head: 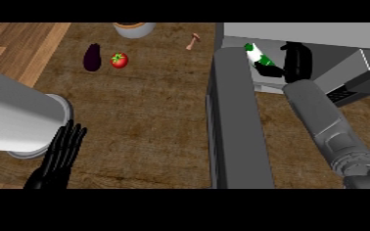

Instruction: Pick up the milk, place it into the microwave and close the microwave

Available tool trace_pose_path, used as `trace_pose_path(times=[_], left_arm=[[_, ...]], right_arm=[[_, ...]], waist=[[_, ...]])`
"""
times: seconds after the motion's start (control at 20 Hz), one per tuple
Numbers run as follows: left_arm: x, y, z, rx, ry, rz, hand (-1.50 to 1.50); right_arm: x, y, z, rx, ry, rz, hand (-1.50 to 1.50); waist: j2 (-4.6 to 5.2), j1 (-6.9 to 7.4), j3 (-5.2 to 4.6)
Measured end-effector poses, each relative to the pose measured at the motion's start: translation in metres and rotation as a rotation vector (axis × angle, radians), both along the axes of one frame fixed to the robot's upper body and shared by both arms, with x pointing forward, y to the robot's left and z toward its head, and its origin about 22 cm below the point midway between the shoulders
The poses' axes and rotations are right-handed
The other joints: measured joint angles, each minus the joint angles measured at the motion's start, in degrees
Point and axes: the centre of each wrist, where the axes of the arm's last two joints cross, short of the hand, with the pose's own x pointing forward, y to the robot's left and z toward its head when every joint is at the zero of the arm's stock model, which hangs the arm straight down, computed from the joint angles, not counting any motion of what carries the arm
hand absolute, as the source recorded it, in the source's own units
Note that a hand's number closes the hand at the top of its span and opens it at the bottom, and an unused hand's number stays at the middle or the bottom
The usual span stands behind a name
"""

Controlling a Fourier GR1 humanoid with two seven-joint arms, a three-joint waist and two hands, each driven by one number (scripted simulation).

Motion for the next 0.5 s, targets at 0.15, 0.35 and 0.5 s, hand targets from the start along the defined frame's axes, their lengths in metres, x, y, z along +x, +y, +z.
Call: trace_pose_path(times=[0.15, 0.35, 0.5], left_arm=[[0.003, -0.004, 0.0, 0.006, -0.004, -0.015, -1.5], [0.003, -0.005, -0.003, 0.017, -0.003, -0.019, -1.5], [0.004, -0.01, -0.005, 0.014, -0.005, -0.031, -1.5]], right_arm=[[0.001, -0.001, 0.002, -0.027, 0.009, -0.003, -1.5], [0.003, 0.007, 0.003, -0.028, 0.033, 0.034, -1.5], [0.004, 0.009, 0.003, 0.003, 0.045, 0.088, -1.5]], waist=[[0.29, 0.54, 0.03], [0.23, 0.76, 0.04], [0.22, 0.57, 0.08]])
